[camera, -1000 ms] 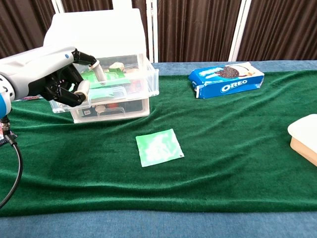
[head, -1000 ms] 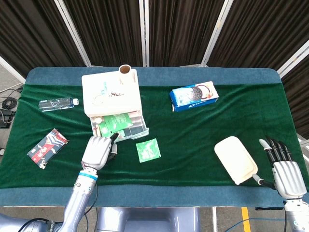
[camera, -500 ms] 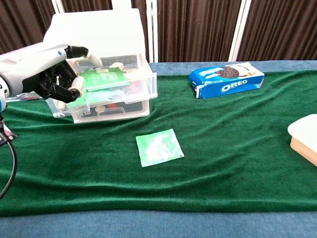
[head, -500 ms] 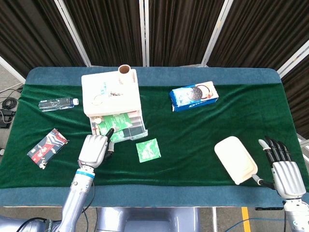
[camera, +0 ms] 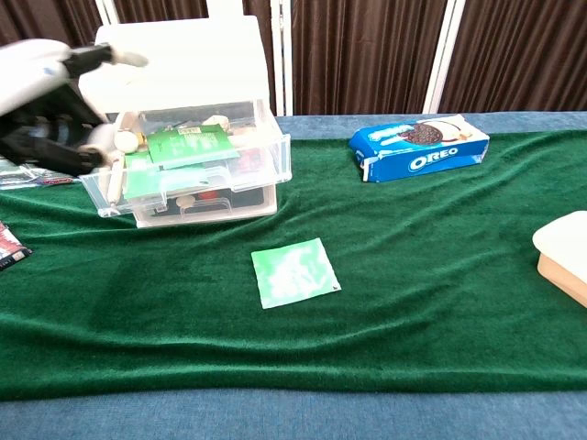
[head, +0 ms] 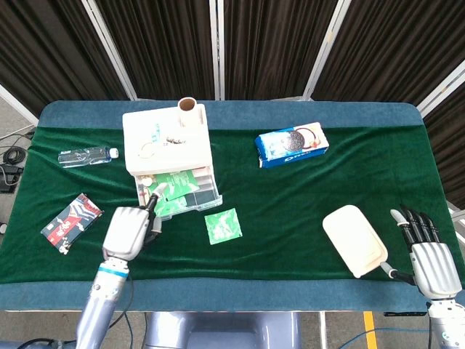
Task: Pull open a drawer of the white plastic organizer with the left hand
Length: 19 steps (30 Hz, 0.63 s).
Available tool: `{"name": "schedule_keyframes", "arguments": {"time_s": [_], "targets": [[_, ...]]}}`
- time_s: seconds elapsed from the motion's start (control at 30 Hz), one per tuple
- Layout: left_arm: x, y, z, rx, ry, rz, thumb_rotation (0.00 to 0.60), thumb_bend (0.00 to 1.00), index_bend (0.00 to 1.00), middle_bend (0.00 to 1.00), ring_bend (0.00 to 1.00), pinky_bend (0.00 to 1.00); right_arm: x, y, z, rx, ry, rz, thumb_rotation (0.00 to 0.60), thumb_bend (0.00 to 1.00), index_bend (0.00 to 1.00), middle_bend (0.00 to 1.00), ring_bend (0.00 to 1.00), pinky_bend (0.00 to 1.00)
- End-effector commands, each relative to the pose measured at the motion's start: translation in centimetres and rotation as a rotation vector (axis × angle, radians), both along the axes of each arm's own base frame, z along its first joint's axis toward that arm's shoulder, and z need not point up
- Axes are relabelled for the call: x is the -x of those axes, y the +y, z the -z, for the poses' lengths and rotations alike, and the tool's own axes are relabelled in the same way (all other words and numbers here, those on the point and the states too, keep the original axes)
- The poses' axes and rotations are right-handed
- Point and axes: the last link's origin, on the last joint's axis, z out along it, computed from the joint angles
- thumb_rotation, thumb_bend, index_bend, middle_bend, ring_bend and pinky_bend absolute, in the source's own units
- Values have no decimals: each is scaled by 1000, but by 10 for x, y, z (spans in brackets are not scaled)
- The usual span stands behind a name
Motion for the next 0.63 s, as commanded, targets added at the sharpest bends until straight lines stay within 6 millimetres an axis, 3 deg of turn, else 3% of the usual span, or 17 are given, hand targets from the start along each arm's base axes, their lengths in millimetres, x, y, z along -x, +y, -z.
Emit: {"name": "schedule_keyframes", "arguments": {"time_s": [0.03,0.13,0.23,0.37,0.4,0.43,0.5,0.63], "targets": [[36,-23,-25,-61,-4,-11,600,641,79,808,670,681,0,0,0,1,3,-1,600,18,23,0,0,0],[63,-37,-38,-120,15,-12,600,585,93,748,619,621,-1,0,1,2,9,-3,600,18,23,0,0,0],[90,-51,-47,-158,43,-26,600,538,81,606,487,523,-2,0,2,4,14,-4,600,18,23,0,0,0],[118,-67,-53,-158,101,-52,600,452,39,244,179,297,-3,0,3,9,19,-11,600,19,23,0,0,0],[127,-72,-55,-160,127,-67,600,428,16,114,77,202,-4,1,4,10,23,-15,600,19,23,0,0,0],[134,-76,-56,-163,144,-76,600,412,5,52,30,136,-5,1,5,9,27,-17,600,18,22,0,0,0],[147,-81,-59,-173,177,-96,600,379,0,0,0,34,-5,2,6,7,34,-18,600,18,22,0,0,0],[160,-84,-61,-197,195,-118,600,361,0,0,0,0,-6,2,9,7,40,-20,600,18,21,0,0,0]]}}
